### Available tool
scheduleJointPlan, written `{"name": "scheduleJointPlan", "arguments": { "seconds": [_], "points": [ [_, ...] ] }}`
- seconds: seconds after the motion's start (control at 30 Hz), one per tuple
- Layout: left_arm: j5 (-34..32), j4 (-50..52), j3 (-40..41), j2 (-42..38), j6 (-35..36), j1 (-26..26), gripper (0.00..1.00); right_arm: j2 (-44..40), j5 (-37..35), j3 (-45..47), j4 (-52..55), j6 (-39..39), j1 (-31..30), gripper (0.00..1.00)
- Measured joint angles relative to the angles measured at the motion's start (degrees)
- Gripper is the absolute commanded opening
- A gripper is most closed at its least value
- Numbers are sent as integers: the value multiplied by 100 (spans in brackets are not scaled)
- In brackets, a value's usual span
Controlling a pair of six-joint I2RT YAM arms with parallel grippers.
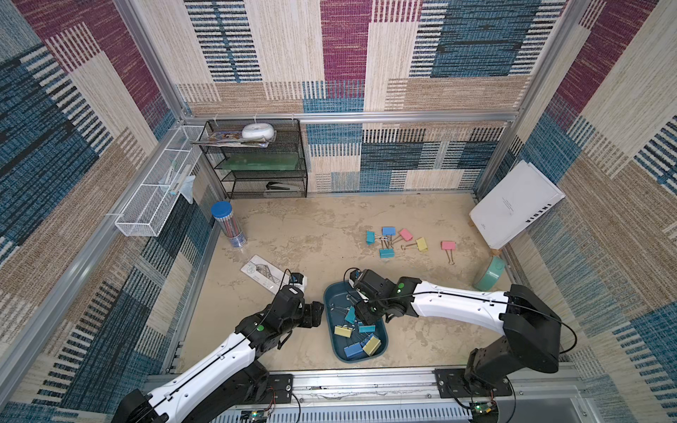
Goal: Put the binder clips in the storage box
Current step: Place the binder clip in the storage box, then pick up the binder clip at the center of the board.
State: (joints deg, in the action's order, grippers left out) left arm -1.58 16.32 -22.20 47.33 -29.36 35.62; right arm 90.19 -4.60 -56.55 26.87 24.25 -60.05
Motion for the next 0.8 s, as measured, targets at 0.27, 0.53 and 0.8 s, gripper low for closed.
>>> {"name": "scheduleJointPlan", "arguments": {
  "seconds": [0.27, 0.53, 0.8],
  "points": [
    [-4, 0, 0, 15, 0, -2, 82, -98, -258, -153, 68, -142, -4, 76],
    [-11, 2, 0, 33, 0, -2, 82, -374, -962, -501, 385, -321, 138, 79],
    [-13, 2, 0, 35, 0, -2, 82, -946, -1624, -315, 315, 20, 2470, 80]
  ]
}}
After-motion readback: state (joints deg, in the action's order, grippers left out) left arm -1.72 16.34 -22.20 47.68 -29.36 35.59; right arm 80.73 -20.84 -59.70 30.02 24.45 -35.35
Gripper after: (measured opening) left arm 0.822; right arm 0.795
